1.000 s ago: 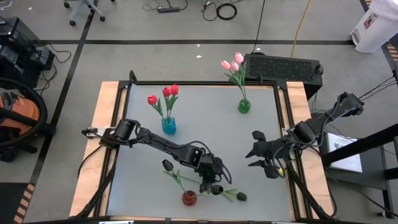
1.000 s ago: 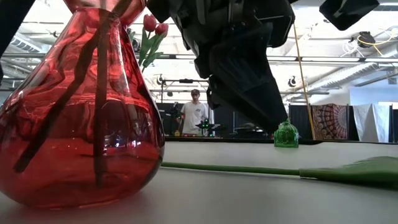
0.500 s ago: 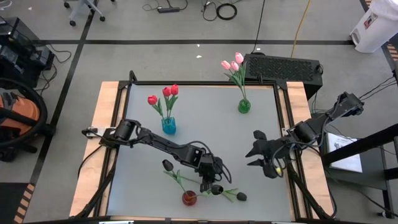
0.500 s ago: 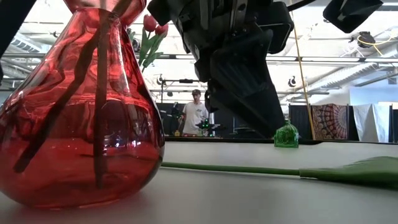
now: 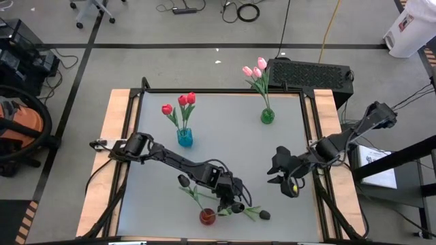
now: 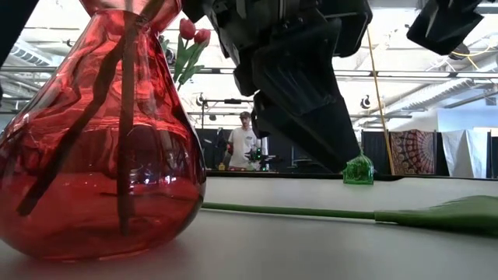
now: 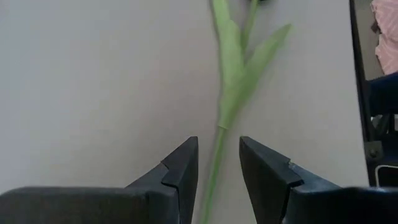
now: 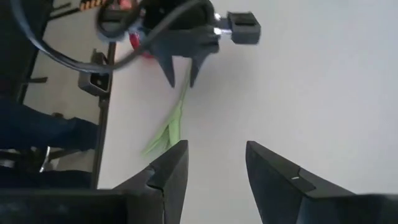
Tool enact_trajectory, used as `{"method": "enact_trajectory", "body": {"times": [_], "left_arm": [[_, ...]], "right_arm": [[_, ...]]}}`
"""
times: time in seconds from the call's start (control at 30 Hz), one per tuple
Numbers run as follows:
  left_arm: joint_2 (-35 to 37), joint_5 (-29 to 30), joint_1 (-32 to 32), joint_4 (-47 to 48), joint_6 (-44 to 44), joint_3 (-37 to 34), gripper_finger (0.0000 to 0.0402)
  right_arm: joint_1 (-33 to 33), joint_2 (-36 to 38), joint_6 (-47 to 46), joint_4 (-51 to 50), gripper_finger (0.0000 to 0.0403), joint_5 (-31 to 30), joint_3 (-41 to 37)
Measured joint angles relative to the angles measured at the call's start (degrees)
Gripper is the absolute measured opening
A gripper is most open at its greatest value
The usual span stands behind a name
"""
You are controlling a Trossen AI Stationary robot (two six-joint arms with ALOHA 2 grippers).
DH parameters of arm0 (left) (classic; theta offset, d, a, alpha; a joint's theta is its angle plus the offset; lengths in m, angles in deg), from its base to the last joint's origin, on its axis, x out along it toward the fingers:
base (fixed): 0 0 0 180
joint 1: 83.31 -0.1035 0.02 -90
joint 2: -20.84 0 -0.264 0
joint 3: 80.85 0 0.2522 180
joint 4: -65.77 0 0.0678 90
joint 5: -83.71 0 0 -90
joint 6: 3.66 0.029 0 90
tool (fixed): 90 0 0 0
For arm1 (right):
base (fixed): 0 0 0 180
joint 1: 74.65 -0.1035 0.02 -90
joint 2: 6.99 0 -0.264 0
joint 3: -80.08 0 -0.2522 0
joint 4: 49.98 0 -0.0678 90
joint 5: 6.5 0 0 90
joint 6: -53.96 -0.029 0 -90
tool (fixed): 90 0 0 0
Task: Sort flowers into vase by color
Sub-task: Put the black flower into the red vase
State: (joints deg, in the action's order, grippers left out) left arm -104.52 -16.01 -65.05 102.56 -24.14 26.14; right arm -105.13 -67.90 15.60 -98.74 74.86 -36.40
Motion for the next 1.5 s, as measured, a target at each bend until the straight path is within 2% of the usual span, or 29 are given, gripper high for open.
{"method": "enact_trajectory", "body": {"times": [0.23, 0.37, 0.67, 0.97, 1.13, 1.23, 1.5], "left_arm": [[-0.67, 2.72, 1.51, -1.83, 1.41, 0.06, 0.0123], [-2.06, 2.83, 1.60, -2.86, 2.79, 0.07, 0.0123], [-2.40, 2.58, 0.47, -3.26, 0.86, 0.07, 0.0123], [-2.40, 2.44, 0.46, -3.14, 0.29, 0.07, 0.0123], [-2.40, 2.42, 0.46, -3.01, -0.08, 0.04, 0.0123], [-2.40, 2.42, 0.46, -2.97, -0.10, 0.04, 0.0123], [-2.40, 2.42, 0.46, -2.99, -0.25, 0.04, 0.0123]], "right_arm": [[-0.02, -4.02, 0.11, -0.03, 0.0153, 4.41, 0.00], [-0.02, -5.60, 0.26, -0.10, 0.0153, 4.48, 0.00], [-0.02, -5.82, -7.55, 1.84, 0.0153, 8.71, -0.02], [-1.96, -5.82, -15.05, 8.84, 0.0153, 13.57, -0.02], [-5.41, -6.29, -16.53, 8.13, 0.0153, 12.61, -0.02], [-7.44, -7.86, -16.96, 8.00, 0.0153, 9.63, -0.02], [-8.81, -15.96, -18.03, 8.28, 0.0153, 6.90, -0.02]]}}
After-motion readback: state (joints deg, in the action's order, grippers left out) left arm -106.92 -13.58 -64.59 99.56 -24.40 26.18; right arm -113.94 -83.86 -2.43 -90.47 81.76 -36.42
